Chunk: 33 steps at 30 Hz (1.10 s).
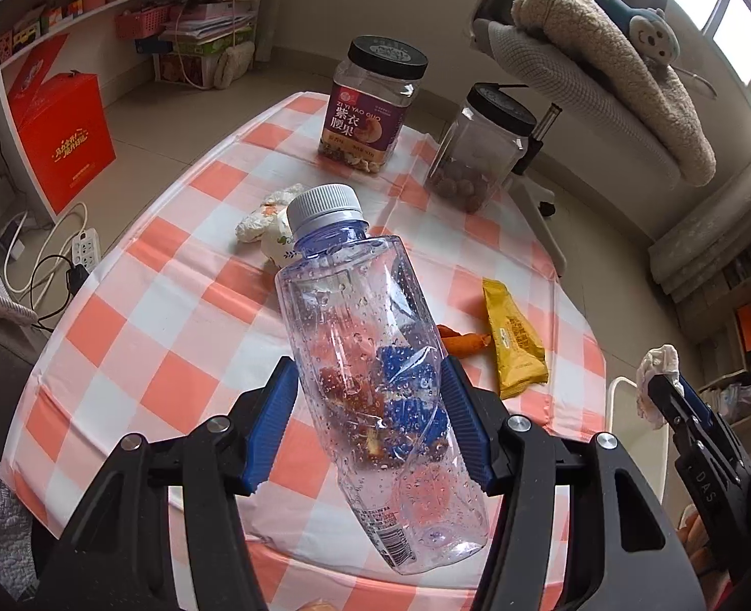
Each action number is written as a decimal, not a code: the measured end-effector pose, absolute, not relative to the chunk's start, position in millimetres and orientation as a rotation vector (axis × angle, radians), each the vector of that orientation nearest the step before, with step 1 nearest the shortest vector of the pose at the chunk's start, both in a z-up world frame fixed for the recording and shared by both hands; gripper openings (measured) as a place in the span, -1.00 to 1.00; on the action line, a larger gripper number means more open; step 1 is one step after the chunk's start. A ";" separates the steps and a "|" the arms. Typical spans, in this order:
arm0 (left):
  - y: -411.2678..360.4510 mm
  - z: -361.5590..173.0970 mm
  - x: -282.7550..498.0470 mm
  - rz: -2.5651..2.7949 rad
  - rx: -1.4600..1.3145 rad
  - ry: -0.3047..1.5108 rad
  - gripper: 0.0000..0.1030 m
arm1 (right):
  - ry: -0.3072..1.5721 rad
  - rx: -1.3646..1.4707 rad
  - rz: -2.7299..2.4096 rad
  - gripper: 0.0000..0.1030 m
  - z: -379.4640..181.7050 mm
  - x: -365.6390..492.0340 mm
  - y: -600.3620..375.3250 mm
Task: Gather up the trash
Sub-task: 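Drop the tissue into the white bin with the right gripper while the left gripper drops the bottle in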
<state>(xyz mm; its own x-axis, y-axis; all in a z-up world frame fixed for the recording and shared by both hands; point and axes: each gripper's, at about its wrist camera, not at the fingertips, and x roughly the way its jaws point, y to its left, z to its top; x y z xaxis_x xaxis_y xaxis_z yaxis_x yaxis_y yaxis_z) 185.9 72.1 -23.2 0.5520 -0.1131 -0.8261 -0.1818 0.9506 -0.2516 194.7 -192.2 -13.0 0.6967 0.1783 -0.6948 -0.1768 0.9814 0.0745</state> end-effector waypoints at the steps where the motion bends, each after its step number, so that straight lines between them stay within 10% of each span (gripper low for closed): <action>1: 67.2 -23.0 186.3 0.036 -0.320 0.989 0.11 | 0.768 0.007 0.182 -0.23 -11.2 192.8 -199.1; 20: -48.4 -10.6 177.6 -0.223 -0.215 0.905 0.11 | 0.702 0.195 -0.151 -0.20 6.5 150.6 -348.1; 33: -182.2 7.2 177.5 -0.376 -0.093 0.893 0.11 | 0.584 0.375 -0.312 0.53 26.1 104.9 -439.7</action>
<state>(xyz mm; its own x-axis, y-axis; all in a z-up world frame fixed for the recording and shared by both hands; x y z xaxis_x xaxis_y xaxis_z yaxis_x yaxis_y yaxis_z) 177.5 -182.2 7.2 0.5663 -0.3573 -0.7427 0.2807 0.9309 -0.2338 104.9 -439.7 26.1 0.7911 -0.1784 -0.5851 0.3871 0.8866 0.2531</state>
